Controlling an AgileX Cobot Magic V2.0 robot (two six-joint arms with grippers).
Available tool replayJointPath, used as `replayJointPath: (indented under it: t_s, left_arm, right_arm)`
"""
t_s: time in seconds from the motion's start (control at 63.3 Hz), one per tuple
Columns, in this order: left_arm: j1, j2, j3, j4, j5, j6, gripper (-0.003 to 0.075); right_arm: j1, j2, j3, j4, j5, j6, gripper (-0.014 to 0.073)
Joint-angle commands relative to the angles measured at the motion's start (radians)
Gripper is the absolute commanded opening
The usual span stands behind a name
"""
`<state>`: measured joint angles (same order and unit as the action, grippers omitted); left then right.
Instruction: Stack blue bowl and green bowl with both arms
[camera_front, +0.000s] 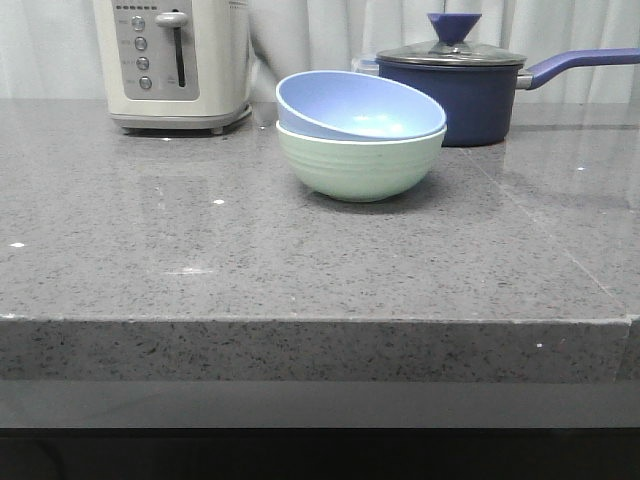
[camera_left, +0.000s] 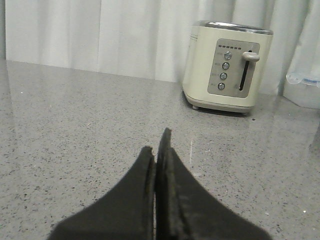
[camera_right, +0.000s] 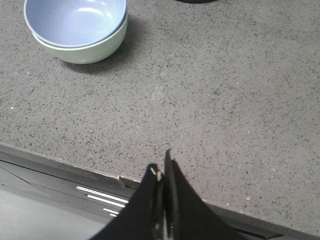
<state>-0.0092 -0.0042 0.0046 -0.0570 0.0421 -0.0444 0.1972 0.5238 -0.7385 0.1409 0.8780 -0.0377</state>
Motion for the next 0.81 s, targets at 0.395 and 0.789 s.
replayJointPath:
  t_s: [0.395, 0.789]
  left_arm:
    - [-0.009, -0.018, 0.005, -0.004, -0.084, -0.005, -0.0020]
    - [-0.009, -0.018, 0.005, -0.004, -0.084, -0.005, -0.0020]
  right_arm:
    - [-0.078, -0.101, 0.103, -0.027, -0.236, -0.043, -0.0057]
    - [-0.190, -0.489, 0.632, 0.006, -0.772, -0.091, -0.0057]
